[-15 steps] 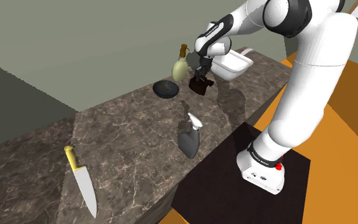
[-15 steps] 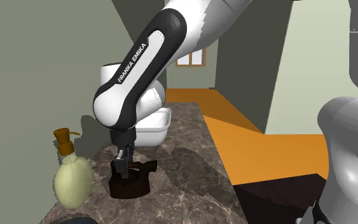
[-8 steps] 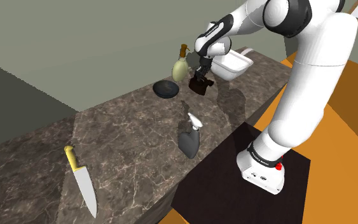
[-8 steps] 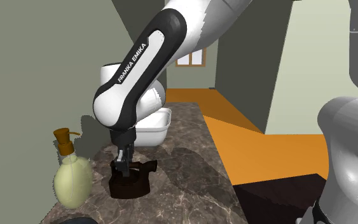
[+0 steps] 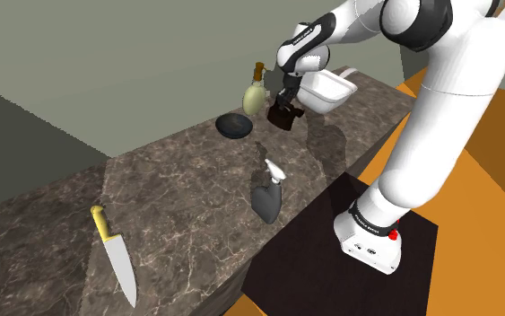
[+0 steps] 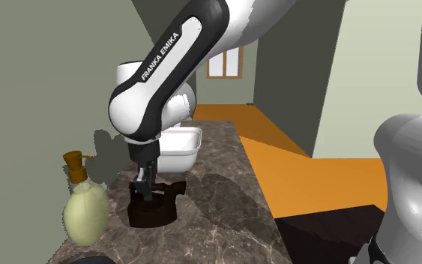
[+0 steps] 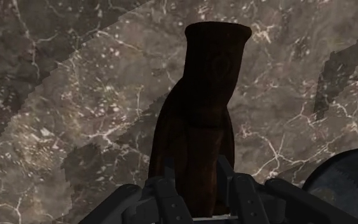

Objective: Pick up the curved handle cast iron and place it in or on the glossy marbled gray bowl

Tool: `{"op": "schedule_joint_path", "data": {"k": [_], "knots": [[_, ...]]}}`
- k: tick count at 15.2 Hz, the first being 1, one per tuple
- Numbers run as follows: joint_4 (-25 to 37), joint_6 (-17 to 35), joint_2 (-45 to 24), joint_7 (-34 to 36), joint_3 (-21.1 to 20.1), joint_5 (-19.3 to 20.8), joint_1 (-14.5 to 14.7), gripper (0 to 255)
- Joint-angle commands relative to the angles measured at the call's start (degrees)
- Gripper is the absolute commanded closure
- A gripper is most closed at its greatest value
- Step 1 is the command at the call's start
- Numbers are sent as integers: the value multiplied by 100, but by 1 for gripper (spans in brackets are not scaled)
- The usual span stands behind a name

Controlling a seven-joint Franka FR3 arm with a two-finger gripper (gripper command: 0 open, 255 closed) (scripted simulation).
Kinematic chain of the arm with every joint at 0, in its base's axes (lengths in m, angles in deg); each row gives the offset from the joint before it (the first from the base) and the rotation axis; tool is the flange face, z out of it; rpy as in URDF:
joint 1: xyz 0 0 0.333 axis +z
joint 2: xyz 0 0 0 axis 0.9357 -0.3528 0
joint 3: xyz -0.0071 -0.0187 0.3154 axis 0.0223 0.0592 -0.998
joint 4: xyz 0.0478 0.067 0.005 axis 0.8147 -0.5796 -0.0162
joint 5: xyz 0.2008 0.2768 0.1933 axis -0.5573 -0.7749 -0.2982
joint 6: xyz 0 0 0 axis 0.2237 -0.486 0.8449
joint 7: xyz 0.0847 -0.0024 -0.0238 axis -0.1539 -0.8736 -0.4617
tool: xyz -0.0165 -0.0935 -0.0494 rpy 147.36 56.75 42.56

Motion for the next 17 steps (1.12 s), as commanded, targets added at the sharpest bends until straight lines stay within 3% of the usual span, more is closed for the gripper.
{"op": "schedule_joint_path", "data": {"k": [1, 17], "knots": [[62, -136, 83, 24, 23, 46, 8, 255], [466, -1218, 806, 266, 130, 413, 98, 255]]}}
